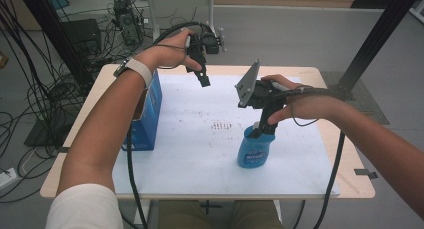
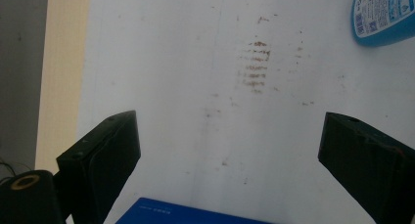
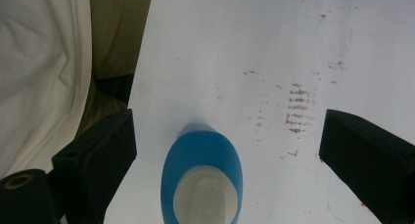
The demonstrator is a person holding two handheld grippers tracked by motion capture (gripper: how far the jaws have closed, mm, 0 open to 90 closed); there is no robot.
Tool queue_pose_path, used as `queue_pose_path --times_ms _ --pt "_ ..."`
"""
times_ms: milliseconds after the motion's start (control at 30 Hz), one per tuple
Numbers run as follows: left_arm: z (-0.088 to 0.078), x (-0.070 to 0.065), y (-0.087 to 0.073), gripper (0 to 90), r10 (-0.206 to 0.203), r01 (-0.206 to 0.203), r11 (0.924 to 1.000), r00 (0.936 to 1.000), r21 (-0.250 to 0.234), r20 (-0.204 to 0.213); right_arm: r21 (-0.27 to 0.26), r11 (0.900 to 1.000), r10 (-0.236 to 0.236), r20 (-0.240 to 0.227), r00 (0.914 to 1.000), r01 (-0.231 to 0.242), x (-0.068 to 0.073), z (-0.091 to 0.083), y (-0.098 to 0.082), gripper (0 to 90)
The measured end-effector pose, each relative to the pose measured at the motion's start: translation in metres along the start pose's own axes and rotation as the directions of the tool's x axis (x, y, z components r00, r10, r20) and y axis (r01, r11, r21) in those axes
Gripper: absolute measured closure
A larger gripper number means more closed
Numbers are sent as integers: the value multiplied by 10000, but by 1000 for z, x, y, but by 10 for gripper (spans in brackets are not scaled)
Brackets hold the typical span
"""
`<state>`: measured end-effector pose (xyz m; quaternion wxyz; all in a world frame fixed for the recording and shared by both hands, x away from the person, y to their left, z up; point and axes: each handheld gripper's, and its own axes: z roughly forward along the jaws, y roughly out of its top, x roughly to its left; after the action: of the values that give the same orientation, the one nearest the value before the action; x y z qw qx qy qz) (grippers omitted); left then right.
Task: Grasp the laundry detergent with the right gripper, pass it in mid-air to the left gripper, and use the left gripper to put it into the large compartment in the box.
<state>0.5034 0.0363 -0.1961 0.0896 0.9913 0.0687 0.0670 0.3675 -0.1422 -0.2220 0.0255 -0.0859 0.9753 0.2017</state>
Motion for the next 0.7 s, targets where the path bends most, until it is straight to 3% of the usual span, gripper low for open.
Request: queue_pose_path --times_ms 333,700 --pt "-1 0 0 90 -23 23 10000 10000 -39 -52 -208 9998 80 88 9999 -78 3 -2 -9 58" --pt "0 0 1 89 -46 45 10000 9999 -70 -103 -672 9976 -125 205 9997 139 4 -7 -25 52"
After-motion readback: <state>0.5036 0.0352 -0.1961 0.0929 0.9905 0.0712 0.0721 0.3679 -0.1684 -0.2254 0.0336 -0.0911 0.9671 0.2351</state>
